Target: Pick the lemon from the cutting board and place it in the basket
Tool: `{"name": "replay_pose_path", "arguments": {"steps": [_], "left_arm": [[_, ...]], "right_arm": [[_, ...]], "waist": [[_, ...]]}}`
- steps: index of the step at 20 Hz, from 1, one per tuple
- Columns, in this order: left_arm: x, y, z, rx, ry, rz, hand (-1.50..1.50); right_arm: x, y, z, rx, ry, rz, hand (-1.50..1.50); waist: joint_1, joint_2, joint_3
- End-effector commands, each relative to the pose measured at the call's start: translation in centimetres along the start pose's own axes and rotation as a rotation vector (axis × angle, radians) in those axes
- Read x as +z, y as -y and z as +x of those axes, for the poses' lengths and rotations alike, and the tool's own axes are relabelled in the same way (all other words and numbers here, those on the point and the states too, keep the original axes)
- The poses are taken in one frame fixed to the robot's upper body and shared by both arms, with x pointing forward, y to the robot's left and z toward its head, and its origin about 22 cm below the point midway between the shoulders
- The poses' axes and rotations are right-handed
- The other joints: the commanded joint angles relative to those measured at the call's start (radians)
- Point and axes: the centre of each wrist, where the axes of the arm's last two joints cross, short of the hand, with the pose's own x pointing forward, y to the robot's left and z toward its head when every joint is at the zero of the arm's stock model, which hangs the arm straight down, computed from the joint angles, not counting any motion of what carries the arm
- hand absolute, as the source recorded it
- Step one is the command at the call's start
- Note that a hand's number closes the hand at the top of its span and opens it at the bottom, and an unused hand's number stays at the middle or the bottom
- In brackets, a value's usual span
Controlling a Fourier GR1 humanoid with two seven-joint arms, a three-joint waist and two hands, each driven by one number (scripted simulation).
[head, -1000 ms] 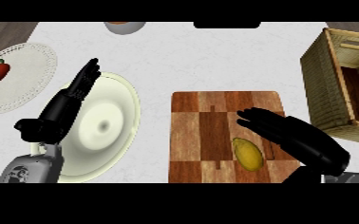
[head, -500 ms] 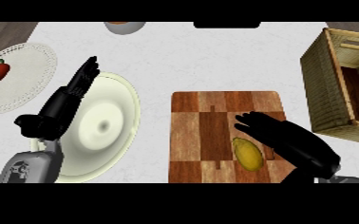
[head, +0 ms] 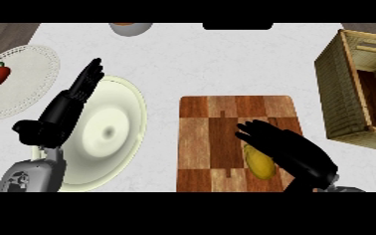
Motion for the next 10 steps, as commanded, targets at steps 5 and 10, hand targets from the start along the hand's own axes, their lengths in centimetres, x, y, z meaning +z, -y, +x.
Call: {"name": "replay_pose_path", "arguments": {"steps": [5, 10], "left_arm": [[-1.4, 0.1, -1.2, 0.017, 0.008, 0.013, 0.0], [0.2, -0.6, -0.4, -0.002, -0.003, -0.012, 0.0]], "right_arm": [[-0.5, 0.2, -2.7, 0.03, -0.048, 0.037, -1.5], [-1.4, -3.2, -1.3, 0.008, -0.043, 0.055, -1.5]], "waist": [[-0.001, 0.001, 0.0], [0.0, 0.0, 0.0]]}}
